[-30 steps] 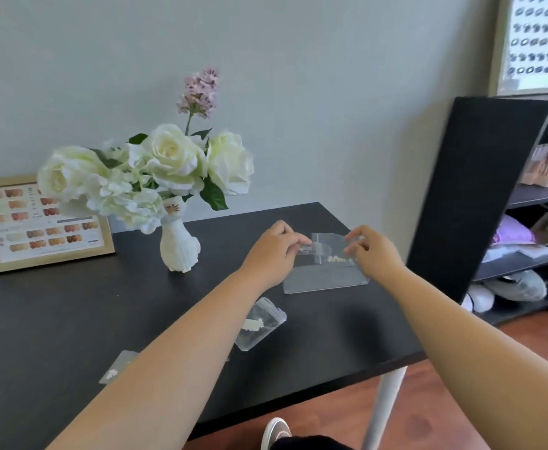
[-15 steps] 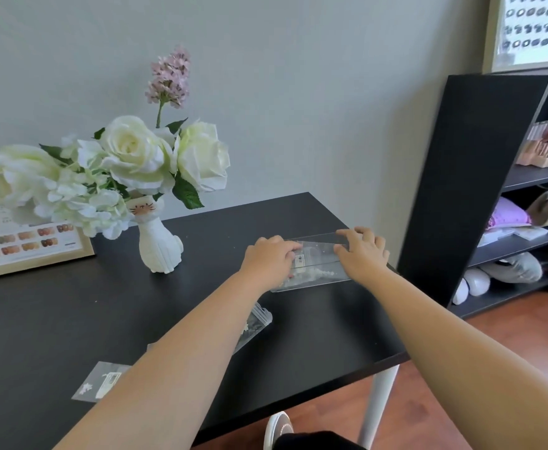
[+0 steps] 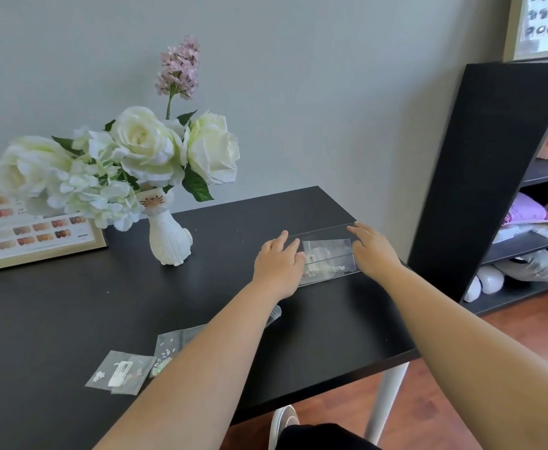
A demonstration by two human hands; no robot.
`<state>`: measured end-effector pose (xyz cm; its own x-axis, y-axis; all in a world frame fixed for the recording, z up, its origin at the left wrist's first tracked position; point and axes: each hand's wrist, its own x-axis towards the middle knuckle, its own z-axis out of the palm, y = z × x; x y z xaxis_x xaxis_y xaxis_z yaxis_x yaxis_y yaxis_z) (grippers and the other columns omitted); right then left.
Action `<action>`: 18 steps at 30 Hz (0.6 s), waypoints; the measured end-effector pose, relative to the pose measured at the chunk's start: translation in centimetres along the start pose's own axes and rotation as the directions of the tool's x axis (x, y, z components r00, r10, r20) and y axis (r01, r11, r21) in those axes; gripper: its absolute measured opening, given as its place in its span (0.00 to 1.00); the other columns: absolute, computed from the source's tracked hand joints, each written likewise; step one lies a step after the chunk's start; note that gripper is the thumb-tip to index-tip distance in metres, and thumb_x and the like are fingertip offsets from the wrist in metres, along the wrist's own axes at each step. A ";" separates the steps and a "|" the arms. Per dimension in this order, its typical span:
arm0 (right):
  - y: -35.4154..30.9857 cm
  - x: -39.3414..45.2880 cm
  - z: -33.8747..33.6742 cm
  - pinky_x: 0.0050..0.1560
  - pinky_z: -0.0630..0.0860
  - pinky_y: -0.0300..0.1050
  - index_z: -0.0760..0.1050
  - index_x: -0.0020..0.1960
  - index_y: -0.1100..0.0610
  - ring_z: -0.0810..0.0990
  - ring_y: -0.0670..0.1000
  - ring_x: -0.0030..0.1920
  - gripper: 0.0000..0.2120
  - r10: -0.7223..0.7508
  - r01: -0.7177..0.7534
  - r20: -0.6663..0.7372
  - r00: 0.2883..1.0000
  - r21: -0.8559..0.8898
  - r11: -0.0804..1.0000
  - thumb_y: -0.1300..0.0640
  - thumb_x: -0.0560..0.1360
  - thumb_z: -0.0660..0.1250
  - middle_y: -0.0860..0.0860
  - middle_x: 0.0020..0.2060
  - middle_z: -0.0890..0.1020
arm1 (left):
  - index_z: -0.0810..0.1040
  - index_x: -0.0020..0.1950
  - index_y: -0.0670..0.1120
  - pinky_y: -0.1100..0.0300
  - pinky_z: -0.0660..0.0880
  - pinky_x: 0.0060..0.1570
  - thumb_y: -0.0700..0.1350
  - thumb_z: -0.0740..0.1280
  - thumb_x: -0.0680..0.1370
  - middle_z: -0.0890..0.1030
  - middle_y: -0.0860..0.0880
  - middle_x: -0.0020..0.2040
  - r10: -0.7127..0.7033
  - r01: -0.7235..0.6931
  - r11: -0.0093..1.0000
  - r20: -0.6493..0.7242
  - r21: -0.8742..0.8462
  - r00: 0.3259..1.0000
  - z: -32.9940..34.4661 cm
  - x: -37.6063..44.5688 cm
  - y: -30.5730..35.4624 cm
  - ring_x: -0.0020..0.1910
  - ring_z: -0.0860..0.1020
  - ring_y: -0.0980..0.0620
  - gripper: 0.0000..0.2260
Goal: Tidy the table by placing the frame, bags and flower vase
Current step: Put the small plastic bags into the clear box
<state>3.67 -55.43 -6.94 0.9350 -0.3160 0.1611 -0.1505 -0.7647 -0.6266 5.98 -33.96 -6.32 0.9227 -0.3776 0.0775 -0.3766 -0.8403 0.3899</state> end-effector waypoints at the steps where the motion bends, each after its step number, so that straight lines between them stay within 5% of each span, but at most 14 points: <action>1: 0.0 0.0 0.0 0.71 0.59 0.54 0.67 0.73 0.50 0.61 0.54 0.73 0.24 0.009 -0.009 0.007 1.000 -0.020 1.000 0.58 0.78 0.50 0.45 0.76 0.62 | 0.59 0.79 0.53 0.47 0.54 0.72 0.55 0.46 0.83 0.52 0.52 0.81 0.005 -0.005 1.000 0.001 -0.007 1.000 -0.1 -0.1 0.0 0.77 0.50 0.47 0.24; 5: -0.8 -1.4 0.0 0.69 0.55 0.57 0.66 0.72 0.44 0.57 0.55 0.72 0.21 -0.021 0.014 -0.087 0.996 -0.089 0.996 0.52 0.80 0.52 0.46 0.76 0.61 | 0.61 0.78 0.51 0.50 0.51 0.73 0.55 0.52 0.83 0.55 0.55 0.80 0.101 -0.116 0.963 -0.071 -0.244 0.992 -0.9 -1.4 -0.9 0.78 0.50 0.51 0.23; 10: -3.4 -5.6 0.6 0.64 0.60 0.48 0.67 0.66 0.47 0.67 0.51 0.62 0.22 -0.382 0.422 -0.361 0.851 0.037 0.906 0.60 0.73 0.59 0.46 0.66 0.71 | 0.68 0.74 0.54 0.54 0.60 0.71 0.53 0.59 0.82 0.64 0.56 0.75 0.142 -0.163 0.935 -0.089 -0.314 0.986 -4.2 -4.8 -5.0 0.73 0.62 0.55 0.20; 14: -6.6 -8.4 2.4 0.44 0.70 0.38 0.68 0.63 0.46 0.73 0.39 0.46 0.20 -0.521 0.532 -0.112 0.846 0.146 0.834 0.62 0.74 0.62 0.41 0.52 0.75 | 0.73 0.68 0.59 0.60 0.64 0.60 0.55 0.65 0.79 0.71 0.58 0.65 0.064 -0.051 0.978 0.058 -0.201 0.996 -7.3 -7.9 -9.5 0.66 0.68 0.56 0.17; 18: -9.3 -9.2 4.4 0.47 0.70 0.40 0.71 0.61 0.45 0.72 0.44 0.49 0.18 -0.617 0.613 0.152 0.772 0.081 0.786 0.59 0.74 0.61 0.42 0.53 0.75 | 0.67 0.71 0.63 0.59 0.66 0.58 0.62 0.72 0.72 0.74 0.61 0.62 -0.069 0.118 0.972 0.234 -0.203 0.970 -9.3 -10.8 -12.7 0.64 0.71 0.57 0.29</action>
<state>-2.08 -42.97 -5.93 0.8635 0.3131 0.3954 0.4804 -0.7494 -0.4557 1.50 -15.62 -3.59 0.9018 -0.3988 -0.1662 -0.2402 -0.7825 0.5744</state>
